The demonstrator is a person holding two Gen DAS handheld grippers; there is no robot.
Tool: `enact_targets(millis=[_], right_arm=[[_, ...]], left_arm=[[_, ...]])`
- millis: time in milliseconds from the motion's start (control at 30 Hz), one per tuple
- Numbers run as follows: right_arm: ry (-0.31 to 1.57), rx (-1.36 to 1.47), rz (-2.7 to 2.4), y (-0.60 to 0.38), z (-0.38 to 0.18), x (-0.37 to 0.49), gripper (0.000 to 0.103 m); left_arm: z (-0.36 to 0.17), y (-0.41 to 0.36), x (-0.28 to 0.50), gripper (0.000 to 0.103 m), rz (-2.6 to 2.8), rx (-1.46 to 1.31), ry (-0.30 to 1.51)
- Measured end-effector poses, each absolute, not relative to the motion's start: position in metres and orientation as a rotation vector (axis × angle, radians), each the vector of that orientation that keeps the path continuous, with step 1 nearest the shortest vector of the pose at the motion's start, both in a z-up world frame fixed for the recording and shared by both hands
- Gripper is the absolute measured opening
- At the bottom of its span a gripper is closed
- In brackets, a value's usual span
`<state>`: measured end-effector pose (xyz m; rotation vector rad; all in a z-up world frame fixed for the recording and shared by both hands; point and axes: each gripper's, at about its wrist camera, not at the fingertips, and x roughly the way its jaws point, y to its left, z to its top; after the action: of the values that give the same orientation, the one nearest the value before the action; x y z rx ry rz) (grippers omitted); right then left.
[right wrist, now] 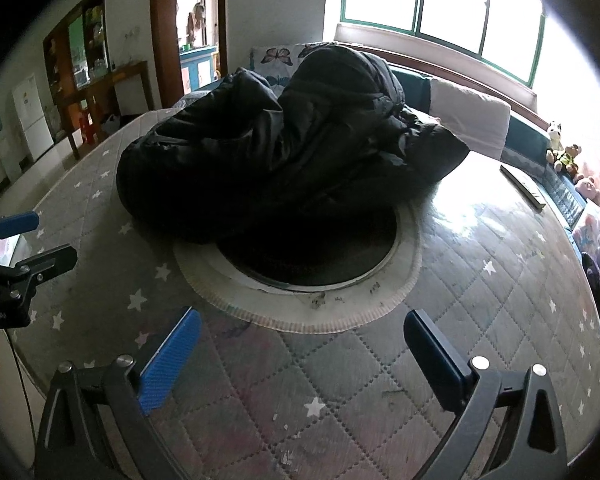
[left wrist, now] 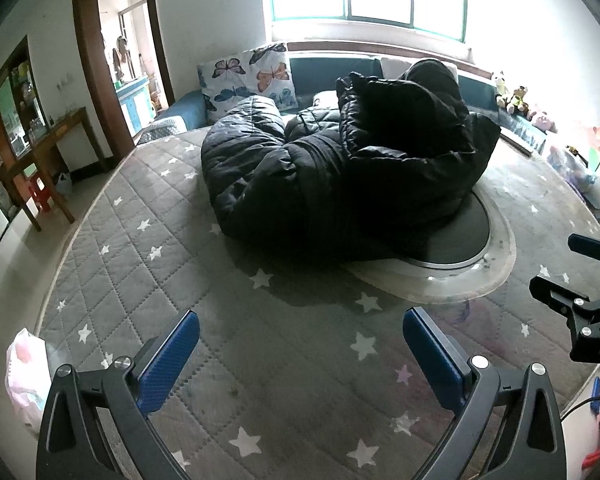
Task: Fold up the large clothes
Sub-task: 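Grasp the black jacket with the right gripper while the left gripper grasps it too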
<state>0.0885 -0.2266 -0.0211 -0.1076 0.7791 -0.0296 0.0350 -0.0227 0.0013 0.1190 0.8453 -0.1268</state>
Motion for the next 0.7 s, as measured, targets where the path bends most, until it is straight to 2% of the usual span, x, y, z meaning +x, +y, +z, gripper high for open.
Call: enact_targets(millis=[367,700], right_arm=[[0.818,-0.068,0.064,-0.236,-0.005,0.115,0.103],[0.766,-0.065,0.091,-0.263,0.068,0.174,0.098]], left_arm=[[0.013,-0.002,0.071,0.103,-0.088,0.123,0.834],[0.057,0.039,0.150,0.103,-0.051,0.107,0.813]])
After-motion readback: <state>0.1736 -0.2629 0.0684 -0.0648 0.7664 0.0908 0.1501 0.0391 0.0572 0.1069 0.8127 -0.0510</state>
